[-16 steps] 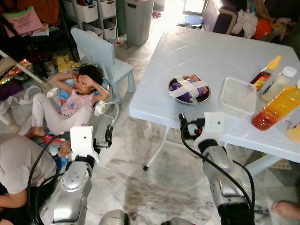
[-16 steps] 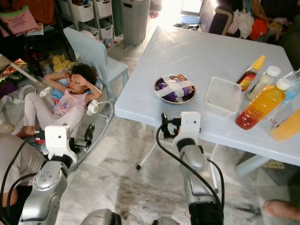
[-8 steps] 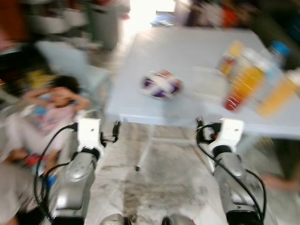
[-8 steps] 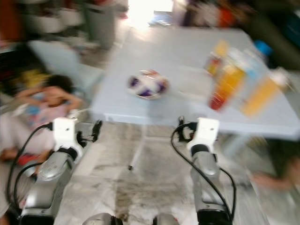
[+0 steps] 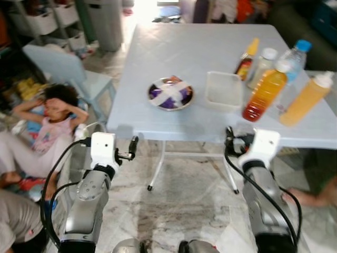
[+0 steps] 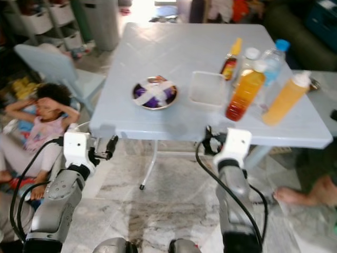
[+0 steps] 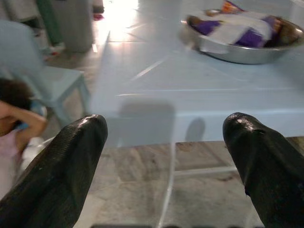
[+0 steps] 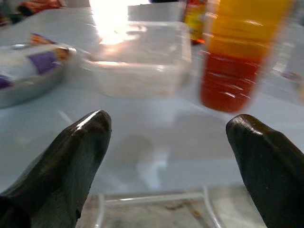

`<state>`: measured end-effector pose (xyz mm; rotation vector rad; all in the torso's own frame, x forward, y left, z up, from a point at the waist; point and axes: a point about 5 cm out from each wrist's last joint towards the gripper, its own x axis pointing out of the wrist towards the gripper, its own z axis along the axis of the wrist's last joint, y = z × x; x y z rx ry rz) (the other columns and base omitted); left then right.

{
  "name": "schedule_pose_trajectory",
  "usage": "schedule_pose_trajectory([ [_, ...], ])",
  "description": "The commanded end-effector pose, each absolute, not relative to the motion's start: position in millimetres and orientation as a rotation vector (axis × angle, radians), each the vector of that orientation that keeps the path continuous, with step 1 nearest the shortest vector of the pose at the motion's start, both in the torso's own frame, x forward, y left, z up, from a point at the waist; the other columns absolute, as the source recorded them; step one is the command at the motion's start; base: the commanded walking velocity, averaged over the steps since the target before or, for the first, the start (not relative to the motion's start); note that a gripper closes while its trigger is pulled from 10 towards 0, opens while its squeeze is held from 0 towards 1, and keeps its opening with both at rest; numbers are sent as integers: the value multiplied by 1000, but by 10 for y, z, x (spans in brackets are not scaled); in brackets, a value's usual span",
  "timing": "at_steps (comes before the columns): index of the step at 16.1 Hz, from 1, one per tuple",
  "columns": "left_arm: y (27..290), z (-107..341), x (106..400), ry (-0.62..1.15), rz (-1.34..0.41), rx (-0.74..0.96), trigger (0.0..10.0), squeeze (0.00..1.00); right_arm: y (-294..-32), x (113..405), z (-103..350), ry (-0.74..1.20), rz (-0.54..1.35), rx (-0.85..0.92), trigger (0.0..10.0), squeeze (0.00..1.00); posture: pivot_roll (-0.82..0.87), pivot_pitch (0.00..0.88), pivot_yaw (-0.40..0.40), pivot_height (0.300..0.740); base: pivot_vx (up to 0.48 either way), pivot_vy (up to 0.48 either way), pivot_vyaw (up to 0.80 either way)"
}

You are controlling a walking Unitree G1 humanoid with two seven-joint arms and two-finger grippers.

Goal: Restocking fridge

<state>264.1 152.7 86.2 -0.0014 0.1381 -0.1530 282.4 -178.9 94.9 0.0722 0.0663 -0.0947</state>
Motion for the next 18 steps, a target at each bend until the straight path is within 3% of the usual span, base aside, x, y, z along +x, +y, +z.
schedule_pose_trajectory([
  [1, 1570, 905, 2637, 113, -124, 4, 10000, 0, -1736, 2890, 965, 60, -55, 66, 10000, 0, 74, 0, -25, 740, 0, 0, 0],
  [5, 1645, 871, 2611, 125, -101, 1, 10000, 0, -1642, 2931, 1015, 48, -49, 76, 10000, 0, 35, 0, -26, 740, 0, 0, 0],
  [8, 1606, 844, 2658, 141, -145, -22, 10000, 0, -1726, 2776, 987, 55, -85, 71, 10000, 0, -16, 0, 9, 740, 0, 0, -723],
  [13, 1480, 904, 2707, 119, -231, -9, 10000, 0, -1793, 2733, 1056, 22, -120, 58, 10000, 0, -57, 0, 61, 740, 0, 396, -81],
  [18, 1440, 987, 2690, 71, -188, -7, 10000, 0, -1778, 2641, 1091, 19, -108, 43, 10000, 0, -53, 0, 40, 740, 0, 359, 0],
])
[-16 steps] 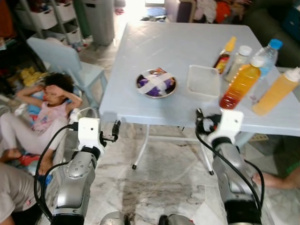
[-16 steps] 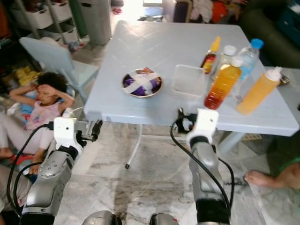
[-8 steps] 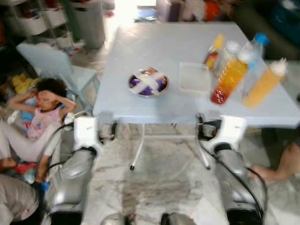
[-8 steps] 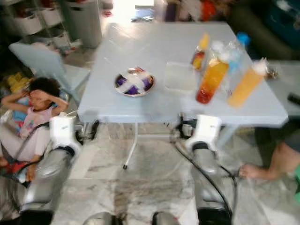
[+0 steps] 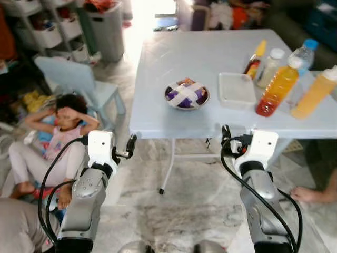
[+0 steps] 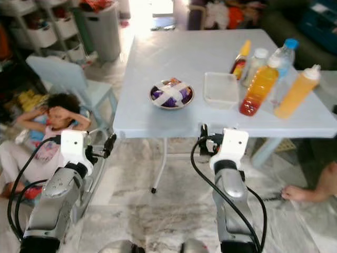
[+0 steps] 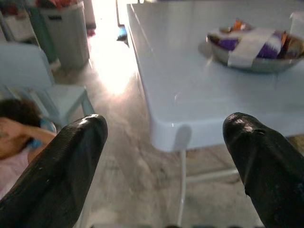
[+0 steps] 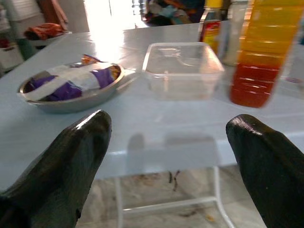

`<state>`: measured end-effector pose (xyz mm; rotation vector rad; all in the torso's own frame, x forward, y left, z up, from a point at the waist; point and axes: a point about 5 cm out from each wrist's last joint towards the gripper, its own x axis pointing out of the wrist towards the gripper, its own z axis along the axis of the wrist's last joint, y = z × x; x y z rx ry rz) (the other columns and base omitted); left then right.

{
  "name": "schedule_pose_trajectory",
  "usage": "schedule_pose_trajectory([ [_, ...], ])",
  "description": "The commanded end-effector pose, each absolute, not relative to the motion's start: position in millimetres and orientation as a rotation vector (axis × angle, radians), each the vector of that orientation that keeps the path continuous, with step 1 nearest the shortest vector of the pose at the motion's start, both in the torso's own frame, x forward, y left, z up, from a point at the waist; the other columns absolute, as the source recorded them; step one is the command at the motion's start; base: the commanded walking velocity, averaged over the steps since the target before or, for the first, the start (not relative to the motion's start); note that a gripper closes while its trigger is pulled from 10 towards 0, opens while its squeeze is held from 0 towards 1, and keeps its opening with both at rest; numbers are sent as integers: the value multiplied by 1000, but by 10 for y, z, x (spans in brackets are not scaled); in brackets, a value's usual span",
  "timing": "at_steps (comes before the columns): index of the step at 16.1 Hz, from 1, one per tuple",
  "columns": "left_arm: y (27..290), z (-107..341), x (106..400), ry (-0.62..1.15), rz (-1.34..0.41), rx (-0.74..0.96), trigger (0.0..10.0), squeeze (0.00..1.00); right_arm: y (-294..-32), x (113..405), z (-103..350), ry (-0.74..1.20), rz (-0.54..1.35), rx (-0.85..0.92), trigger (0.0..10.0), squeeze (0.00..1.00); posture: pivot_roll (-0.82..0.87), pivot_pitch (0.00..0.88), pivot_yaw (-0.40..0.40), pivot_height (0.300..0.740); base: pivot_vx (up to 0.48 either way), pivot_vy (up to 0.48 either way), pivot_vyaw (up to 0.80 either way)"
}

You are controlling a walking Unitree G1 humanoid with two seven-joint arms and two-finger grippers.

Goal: Restocking fridge

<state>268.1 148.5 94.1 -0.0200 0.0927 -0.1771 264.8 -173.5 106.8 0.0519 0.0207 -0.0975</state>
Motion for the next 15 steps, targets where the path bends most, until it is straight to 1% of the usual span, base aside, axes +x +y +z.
schedule_pose_trajectory([
  [1, 1425, 1027, 2674, 52, -178, -10, 10000, 0, -1771, 2645, 1114, 14, -108, 44, 10000, 0, -50, 0, 38, 740, 0, 0, 0],
  [5, 1438, 1108, 2568, 20, -152, -9, 10000, 0, -1777, 2548, 1154, 11, -120, 52, 10000, 0, -54, 0, 36, 740, 0, 0, 0],
  [7, 1439, 1093, 2556, 24, -167, -40, 10000, 0, -1757, 2510, 1154, 13, -98, 18, 10000, 0, -58, 0, 36, 740, 0, 0, 0],
  [12, 1428, 1114, 2545, 18, -171, -37, 10000, 0, -1774, 2507, 1187, 12, -110, 14, 10000, 0, -62, 0, 36, 740, 401, 0, 530],
  [15, 1429, 1113, 2548, 17, -169, -36, 10000, 0, -1763, 2505, 1176, 19, -106, 37, 10000, 0, -61, 0, 35, 740, 447, 0, 0],
])
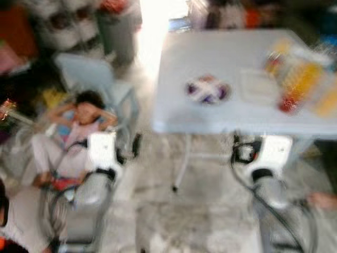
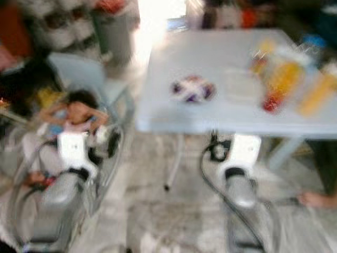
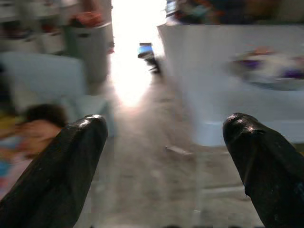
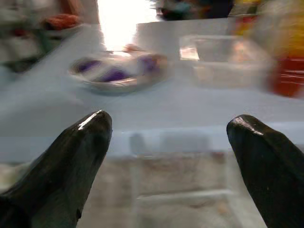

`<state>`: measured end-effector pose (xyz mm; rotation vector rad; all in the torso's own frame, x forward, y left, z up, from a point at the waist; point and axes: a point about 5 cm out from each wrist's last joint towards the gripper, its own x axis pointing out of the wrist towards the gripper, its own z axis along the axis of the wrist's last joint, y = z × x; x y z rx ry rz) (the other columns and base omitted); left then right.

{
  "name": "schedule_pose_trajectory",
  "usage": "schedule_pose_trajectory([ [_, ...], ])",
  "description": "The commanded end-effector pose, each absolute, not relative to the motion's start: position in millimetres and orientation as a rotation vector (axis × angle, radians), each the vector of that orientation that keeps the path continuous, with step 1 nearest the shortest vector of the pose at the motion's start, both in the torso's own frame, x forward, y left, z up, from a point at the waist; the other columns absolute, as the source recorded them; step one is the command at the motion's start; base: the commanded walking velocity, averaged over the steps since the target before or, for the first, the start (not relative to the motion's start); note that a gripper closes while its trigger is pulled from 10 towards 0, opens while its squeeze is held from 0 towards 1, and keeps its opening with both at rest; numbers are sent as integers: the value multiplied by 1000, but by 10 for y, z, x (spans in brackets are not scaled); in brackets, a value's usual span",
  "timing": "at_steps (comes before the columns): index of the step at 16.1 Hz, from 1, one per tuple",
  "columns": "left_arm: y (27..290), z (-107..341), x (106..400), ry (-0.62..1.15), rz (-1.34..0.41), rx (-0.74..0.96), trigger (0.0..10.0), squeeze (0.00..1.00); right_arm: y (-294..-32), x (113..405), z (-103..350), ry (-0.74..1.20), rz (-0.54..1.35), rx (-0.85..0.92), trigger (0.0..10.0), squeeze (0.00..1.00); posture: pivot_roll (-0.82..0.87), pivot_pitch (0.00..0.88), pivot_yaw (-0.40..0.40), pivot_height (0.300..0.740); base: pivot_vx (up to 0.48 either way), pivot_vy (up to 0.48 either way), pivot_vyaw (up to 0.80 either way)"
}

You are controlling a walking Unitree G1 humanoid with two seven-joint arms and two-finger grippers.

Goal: Restocking fridge

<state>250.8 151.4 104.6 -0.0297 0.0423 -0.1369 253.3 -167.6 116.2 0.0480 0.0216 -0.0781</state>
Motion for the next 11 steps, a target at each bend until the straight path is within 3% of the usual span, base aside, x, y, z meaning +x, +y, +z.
schedule_pose_trajectory([
  [1, 1429, 1113, 2549, 17, -170, -36, 10000, 0, -1760, 2504, 1176, 19, -105, 39, 10000, 0, -60, 0, 35, 740, 458, 0, 0],
  [11, 1426, 1130, 2572, 15, -161, -39, 10000, 0, -1736, 2533, 1188, 16, -96, 41, 10000, 0, -57, 0, 37, 740, 403, 0, 0],
])
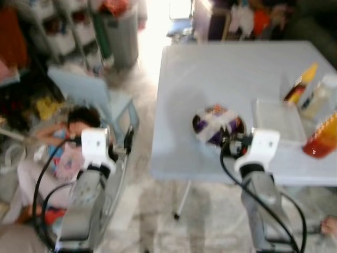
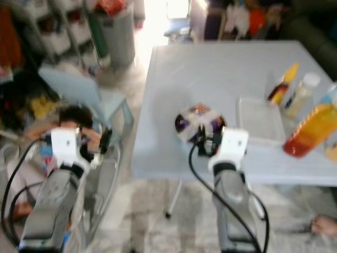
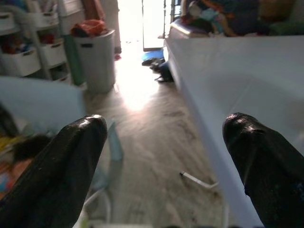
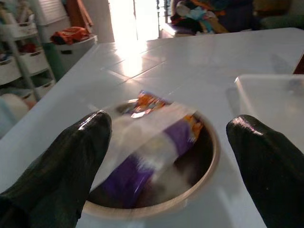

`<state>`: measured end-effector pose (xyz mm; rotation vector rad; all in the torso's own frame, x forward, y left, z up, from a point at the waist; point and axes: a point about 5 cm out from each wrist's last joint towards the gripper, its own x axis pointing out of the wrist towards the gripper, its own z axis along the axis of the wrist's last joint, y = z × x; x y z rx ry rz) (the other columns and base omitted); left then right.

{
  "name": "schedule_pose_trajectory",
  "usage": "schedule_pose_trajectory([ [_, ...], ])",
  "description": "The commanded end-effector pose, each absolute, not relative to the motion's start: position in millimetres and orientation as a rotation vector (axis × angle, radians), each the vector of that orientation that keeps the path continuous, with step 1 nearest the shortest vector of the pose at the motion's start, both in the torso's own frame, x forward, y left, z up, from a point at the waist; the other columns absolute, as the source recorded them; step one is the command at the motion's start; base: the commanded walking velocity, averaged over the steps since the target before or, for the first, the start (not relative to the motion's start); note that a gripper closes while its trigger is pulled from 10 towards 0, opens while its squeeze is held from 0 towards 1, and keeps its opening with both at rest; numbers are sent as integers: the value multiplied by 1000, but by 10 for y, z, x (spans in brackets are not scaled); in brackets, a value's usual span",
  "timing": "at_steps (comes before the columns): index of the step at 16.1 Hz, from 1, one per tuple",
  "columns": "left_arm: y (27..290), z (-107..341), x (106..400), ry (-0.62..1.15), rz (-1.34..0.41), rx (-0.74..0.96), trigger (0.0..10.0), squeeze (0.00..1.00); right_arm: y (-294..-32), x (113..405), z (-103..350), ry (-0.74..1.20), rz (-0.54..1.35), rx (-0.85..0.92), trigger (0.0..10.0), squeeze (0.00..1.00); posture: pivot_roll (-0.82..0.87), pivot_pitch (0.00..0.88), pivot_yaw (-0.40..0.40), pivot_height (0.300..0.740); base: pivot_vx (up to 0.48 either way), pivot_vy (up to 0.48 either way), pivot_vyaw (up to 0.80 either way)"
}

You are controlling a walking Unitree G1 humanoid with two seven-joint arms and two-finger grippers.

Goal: Restocking fridge

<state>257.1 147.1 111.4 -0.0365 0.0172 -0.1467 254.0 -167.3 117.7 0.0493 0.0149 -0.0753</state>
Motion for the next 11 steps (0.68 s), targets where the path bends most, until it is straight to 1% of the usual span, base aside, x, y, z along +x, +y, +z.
schedule_pose_trajectory([
  [1, 1448, 1140, 2571, 9, -144, -37, 10000, 0, -1728, 2557, 1196, 14, -90, 45, 10000, 0, -49, 0, 36, 740, 0, 0, 0],
  [5, 1527, 1152, 2525, 7, -128, -28, 10000, 0, -1677, 2623, 1182, 26, -78, 60, 10000, 0, -35, 0, 31, 740, 0, 0, 0],
  [7, 1555, 1141, 2487, 15, -144, -27, 10000, 0, -1647, 2604, 1143, 46, -78, 58, 10000, 0, -29, 0, 27, 740, 0, 0, 0],
  [9, 1565, 1134, 2476, 21, -162, -25, 10000, 0, -1650, 2597, 1130, 54, -87, 57, 10000, 0, -29, 0, 28, 740, 0, 0, 0],
  [11, 1572, 1126, 2478, 29, -178, -26, 10000, 0, -1685, 2601, 1104, 74, -119, 93, 10000, 0, -31, 0, 29, 740, 0, 0, 0],
])
